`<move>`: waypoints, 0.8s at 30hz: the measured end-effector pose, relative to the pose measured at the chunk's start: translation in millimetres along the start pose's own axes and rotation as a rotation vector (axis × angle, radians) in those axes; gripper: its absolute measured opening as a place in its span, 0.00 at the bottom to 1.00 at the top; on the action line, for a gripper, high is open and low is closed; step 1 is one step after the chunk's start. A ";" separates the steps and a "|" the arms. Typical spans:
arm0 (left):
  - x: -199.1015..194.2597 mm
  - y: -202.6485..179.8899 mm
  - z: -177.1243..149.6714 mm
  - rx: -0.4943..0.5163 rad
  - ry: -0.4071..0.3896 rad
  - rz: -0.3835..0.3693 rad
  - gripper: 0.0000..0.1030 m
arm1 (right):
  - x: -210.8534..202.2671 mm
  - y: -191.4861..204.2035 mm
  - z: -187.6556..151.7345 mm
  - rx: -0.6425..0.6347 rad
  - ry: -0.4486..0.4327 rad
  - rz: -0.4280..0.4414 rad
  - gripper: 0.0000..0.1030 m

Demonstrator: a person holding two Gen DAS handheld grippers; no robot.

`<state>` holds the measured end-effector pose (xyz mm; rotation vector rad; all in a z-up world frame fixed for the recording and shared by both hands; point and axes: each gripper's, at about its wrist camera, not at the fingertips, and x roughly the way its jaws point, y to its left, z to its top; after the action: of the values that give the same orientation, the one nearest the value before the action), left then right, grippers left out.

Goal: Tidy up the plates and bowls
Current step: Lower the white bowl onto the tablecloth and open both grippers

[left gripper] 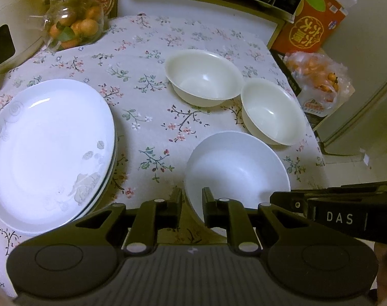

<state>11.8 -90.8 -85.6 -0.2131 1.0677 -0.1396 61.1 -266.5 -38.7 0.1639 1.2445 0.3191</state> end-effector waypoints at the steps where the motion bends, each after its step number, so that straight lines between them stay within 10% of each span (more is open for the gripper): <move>1: -0.4 -0.1 0.7 0.000 -0.003 0.002 0.15 | 0.0 0.4 0.2 -0.003 -0.002 -0.004 0.16; 24: -11.8 1.4 28.5 -0.010 -0.078 0.038 0.35 | -21.6 -3.7 12.1 0.004 -0.135 -0.063 0.41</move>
<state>31.2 -83.9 -62.7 -0.2058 0.9942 -0.0914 67.0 -276.4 -16.5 0.1469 1.1148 0.2470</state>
